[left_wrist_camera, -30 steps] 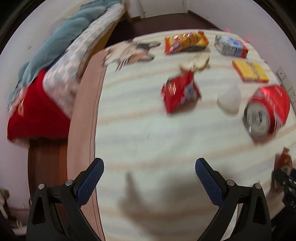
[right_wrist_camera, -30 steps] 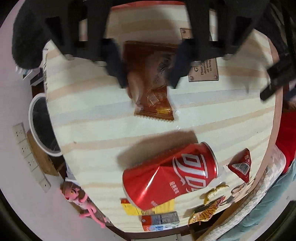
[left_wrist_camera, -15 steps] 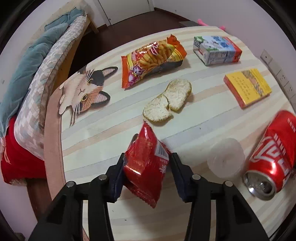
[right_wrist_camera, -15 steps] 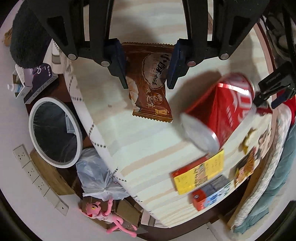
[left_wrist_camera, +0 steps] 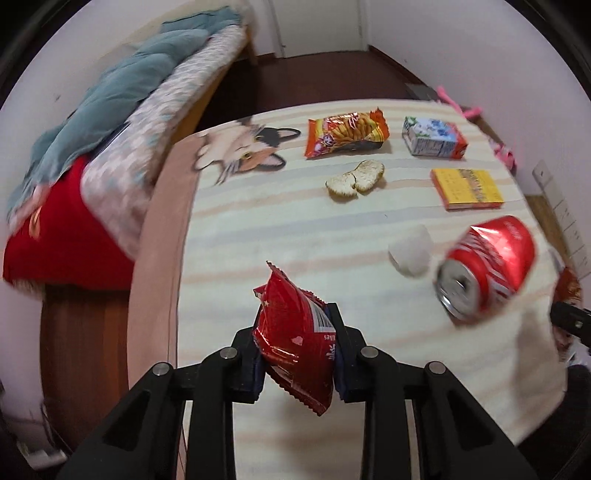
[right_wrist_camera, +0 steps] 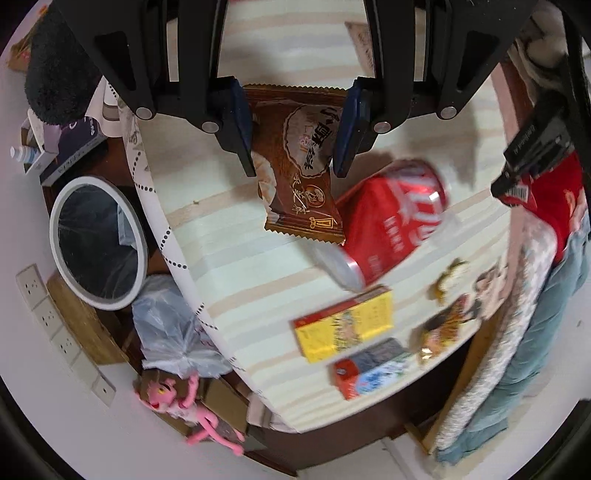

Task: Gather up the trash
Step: 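Grasp the red chip bag with the left tool while the right tool grasps the brown snack wrapper, then carry bag and wrapper over the white bin and open both tools to drop them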

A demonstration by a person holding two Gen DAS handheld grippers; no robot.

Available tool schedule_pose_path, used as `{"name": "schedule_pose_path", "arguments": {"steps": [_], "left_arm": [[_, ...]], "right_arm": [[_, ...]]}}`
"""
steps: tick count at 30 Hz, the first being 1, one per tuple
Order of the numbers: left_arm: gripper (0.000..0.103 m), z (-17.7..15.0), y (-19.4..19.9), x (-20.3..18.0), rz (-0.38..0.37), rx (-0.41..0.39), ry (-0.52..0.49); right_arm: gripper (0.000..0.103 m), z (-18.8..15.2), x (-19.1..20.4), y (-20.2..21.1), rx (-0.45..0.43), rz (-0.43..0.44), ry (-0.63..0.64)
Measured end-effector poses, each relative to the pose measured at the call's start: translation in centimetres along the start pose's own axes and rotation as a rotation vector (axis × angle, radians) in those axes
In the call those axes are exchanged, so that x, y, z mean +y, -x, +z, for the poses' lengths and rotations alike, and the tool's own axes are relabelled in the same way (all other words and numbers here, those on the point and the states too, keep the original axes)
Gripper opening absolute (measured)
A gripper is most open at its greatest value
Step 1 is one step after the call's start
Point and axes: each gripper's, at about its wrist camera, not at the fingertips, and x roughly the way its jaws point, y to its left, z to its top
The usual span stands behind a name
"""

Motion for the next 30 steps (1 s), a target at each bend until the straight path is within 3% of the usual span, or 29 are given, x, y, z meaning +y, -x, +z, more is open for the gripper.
{"name": "schedule_pose_path", "arguments": {"steps": [7,16,21,25,30], "left_arm": [[0.025,-2.8,6.5,-0.2,-0.018,-0.058,0.059],[0.025,-1.9,13.7,-4.5,-0.042,-0.198,-0.009],[0.025,0.3,15.9,-10.6,-0.124,-0.240,-0.085],[0.025,2.3,15.9,-17.9,-0.215,-0.242,-0.172],[0.025,4.9,12.5,-28.9,-0.356,-0.140,-0.299]], "right_arm": [[0.043,-2.2,2.2,4.3,-0.047,0.077,0.096],[0.043,-2.9,1.4,10.6,-0.137,0.190,0.121],[0.043,-2.0,-2.0,14.0,-0.190,0.224,0.075],[0.043,-1.0,-7.6,16.4,-0.240,0.198,0.008],[0.043,-0.1,-16.6,17.4,-0.263,0.106,-0.090]]}}
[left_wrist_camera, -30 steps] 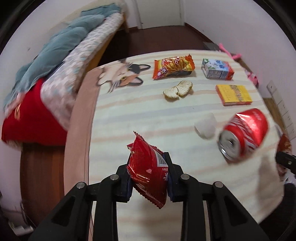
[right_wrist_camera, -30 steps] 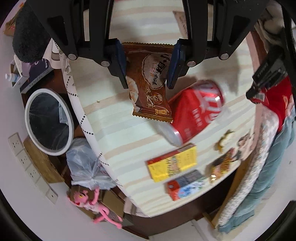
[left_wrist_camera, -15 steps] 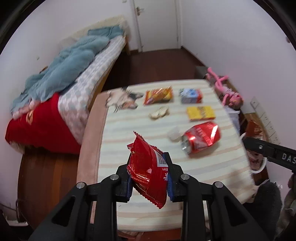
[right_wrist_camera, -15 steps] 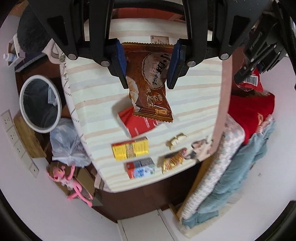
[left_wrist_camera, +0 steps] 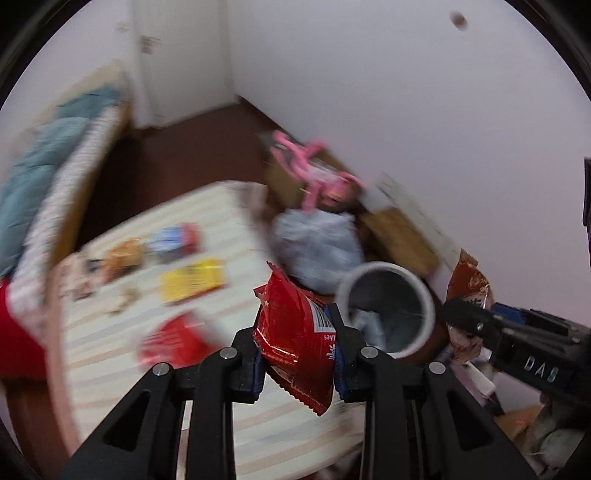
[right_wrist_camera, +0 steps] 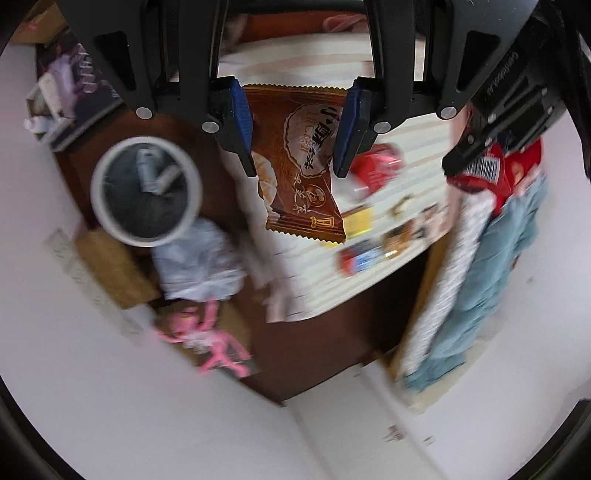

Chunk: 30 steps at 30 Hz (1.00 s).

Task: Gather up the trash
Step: 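Carry bag and wrapper over the white bin and open both tools to drop them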

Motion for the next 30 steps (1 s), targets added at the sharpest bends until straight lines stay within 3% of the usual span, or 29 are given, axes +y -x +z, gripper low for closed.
{"name": "schedule_pose_path", "arguments": {"steps": [3,5,10,13,19,27,29,30], "left_arm": [[0.025,1.9,-5.4,-3.6,-0.053,0.096,-0.044],[0.025,2.7,-8.9,-5.4,-0.049,0.148,-0.079],[0.025,3.6,-17.4,-8.6,-0.063,0.289,-0.114],[0.025,3.8,-20.6,-10.3,-0.065,0.335,-0.130],[0.025,3.8,-24.9,-11.8,-0.081,0.399,-0.137],[0.029,3.8,-27.4,-12.2,-0.105,0.447,-0.123],[0.044,3.7,-27.6,-11.9,-0.094,0.457,-0.115],[0.057,3.7,-27.6,-11.8,-0.091,0.455,-0.112]], "right_arm": [[0.043,1.2,-6.6,-0.8,0.022,-0.080,-0.069],[0.043,1.9,-10.6,-2.2,0.055,-0.123,-0.110],[0.043,3.0,-19.7,-7.0,0.151,-0.179,-0.229],[0.043,3.4,-23.6,-10.5,0.202,-0.201,-0.271],[0.043,3.7,-27.7,-16.7,0.281,-0.211,-0.312],[0.043,3.5,-29.4,-20.5,0.313,-0.213,-0.309],[0.043,3.5,-29.8,-20.9,0.310,-0.208,-0.313],[0.043,3.5,-30.0,-21.1,0.310,-0.203,-0.317]]}}
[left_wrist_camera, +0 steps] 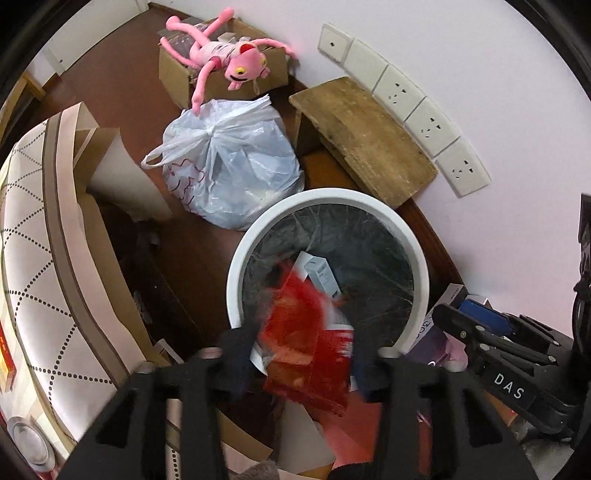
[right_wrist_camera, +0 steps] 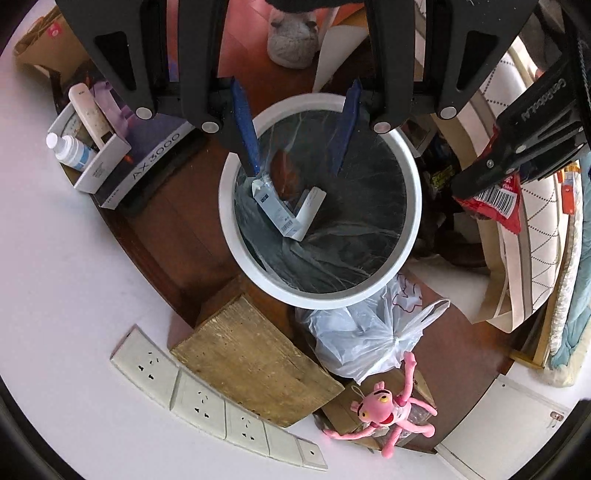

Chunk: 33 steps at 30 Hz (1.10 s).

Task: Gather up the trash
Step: 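Carry bag and wrapper over the white bin and open both tools to drop them, then move both tools back over the table toward the can and cup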

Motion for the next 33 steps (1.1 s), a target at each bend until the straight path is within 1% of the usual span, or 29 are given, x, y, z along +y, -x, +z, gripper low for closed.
{"name": "schedule_pose_path", "arguments": {"steps": [1,2,3,4,5,6,8,10,11,13,18,26,33], "left_arm": [[0.068,0.0,0.0,0.1,0.005,-0.003,0.000],[0.072,0.0,0.0,0.2,0.009,-0.005,-0.001],[0.080,-0.2,0.0,0.3,0.012,-0.004,-0.001],[0.092,-0.2,0.0,0.3,0.015,-0.001,-0.001],[0.097,-0.3,0.0,0.4,0.021,0.000,-0.001],[0.100,-0.4,0.0,0.5,0.029,-0.001,-0.002],[0.100,-0.6,0.2,0.6,0.045,-0.005,-0.003],[0.101,-0.7,0.3,0.7,0.059,-0.009,-0.004],[0.101,-0.8,0.5,0.7,0.061,-0.013,-0.003],[0.101,-0.9,0.8,0.8,0.070,-0.019,-0.004],[0.101,-1.5,1.6,0.7,0.085,-0.031,-0.003],[0.101,-2.8,3.5,0.5,0.096,-0.053,-0.010],[0.101,-4.3,6.3,0.5,0.097,-0.099,-0.012]], "right_arm": [[0.044,0.0,-0.1,-0.1,0.003,-0.003,-0.002],[0.047,0.0,-0.3,-0.3,0.008,-0.010,-0.004],[0.059,-0.1,-0.4,-0.5,0.017,-0.022,-0.008],[0.066,-0.2,-0.6,-0.6,0.023,-0.037,-0.014],[0.074,-0.3,-0.7,-0.6,0.024,-0.047,-0.015],[0.075,-0.5,-0.8,-0.6,0.025,-0.060,-0.010],[0.083,-0.7,-1.0,-0.6,0.032,-0.100,-0.002],[0.100,-0.9,-1.2,-0.5,0.039,-0.116,0.002],[0.103,-1.0,-1.3,-0.4,0.041,-0.129,0.003],[0.103,-1.2,-1.2,0.0,0.045,-0.153,0.012],[0.103,-1.8,-0.8,1.0,0.039,-0.178,0.043],[0.103,-3.1,0.1,3.3,0.019,-0.168,0.066],[0.103,-4.6,0.9,6.2,-0.026,-0.159,0.070]]}}
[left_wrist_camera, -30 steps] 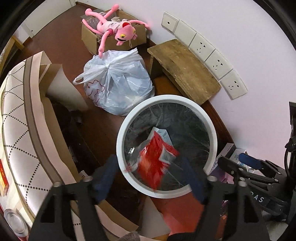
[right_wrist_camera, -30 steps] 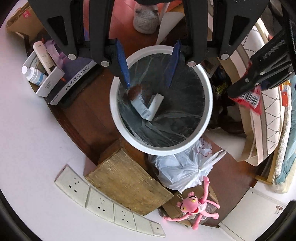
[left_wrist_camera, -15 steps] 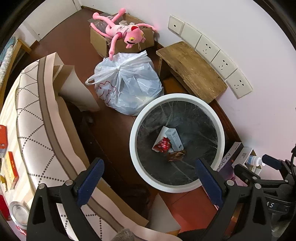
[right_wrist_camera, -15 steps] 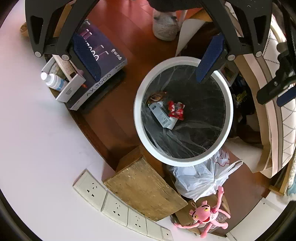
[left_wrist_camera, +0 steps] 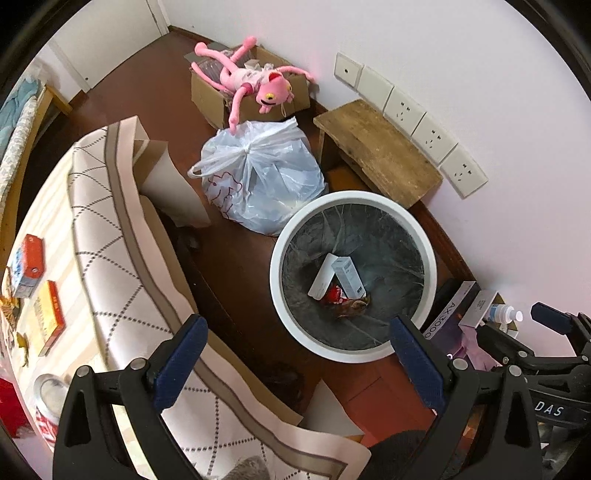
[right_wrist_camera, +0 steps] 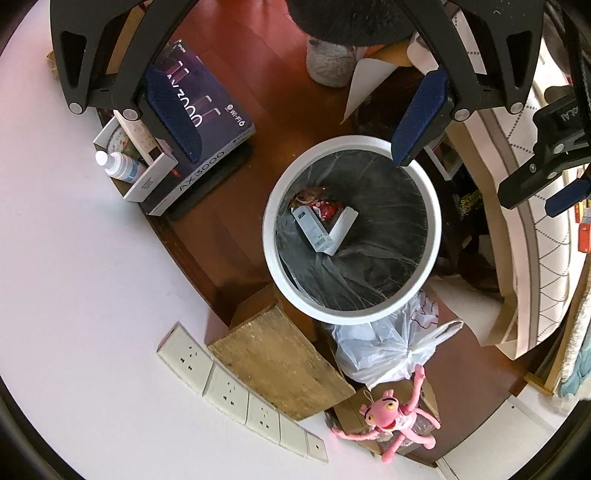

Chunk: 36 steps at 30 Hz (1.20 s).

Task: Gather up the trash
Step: 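Move both tools back over the table toward the can and cup, then grasp the red Coca-Cola can with the right tool while the left tool grasps the clear plastic cup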

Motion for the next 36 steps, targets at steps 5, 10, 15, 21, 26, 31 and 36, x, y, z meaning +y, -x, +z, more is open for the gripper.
{"name": "schedule_pose_path", "arguments": {"steps": [5,10,15,21,26,31,36], "left_arm": [[0.101,-1.0,3.2,0.2,-0.007,-0.057,0.001],[0.101,-2.6,7.3,1.1,-0.025,-0.132,0.016],[0.101,-5.1,12.0,3.5,-0.008,-0.217,0.059],[0.101,-11.1,15.3,11.0,0.120,-0.266,0.202],[0.101,-18.4,14.3,20.3,0.274,-0.219,0.393],[0.101,-25.6,9.6,31.1,0.396,-0.076,0.588],[0.101,-29.1,5.6,37.9,0.352,0.012,0.701]], "right_arm": [[0.103,-1.2,0.2,2.8,-0.047,0.017,-0.005],[0.103,-2.7,0.7,6.8,-0.115,0.048,-0.021],[0.103,-4.5,1.7,12.1,-0.221,0.105,-0.040],[0.103,-7.2,6.5,16.9,-0.282,0.221,0.021],[0.103,-9.8,15.0,16.2,-0.194,0.316,0.160],[0.103,-12.5,24.7,11.0,-0.037,0.438,0.147],[0.103,-13.8,33.5,3.3,0.135,0.507,0.020]]}}
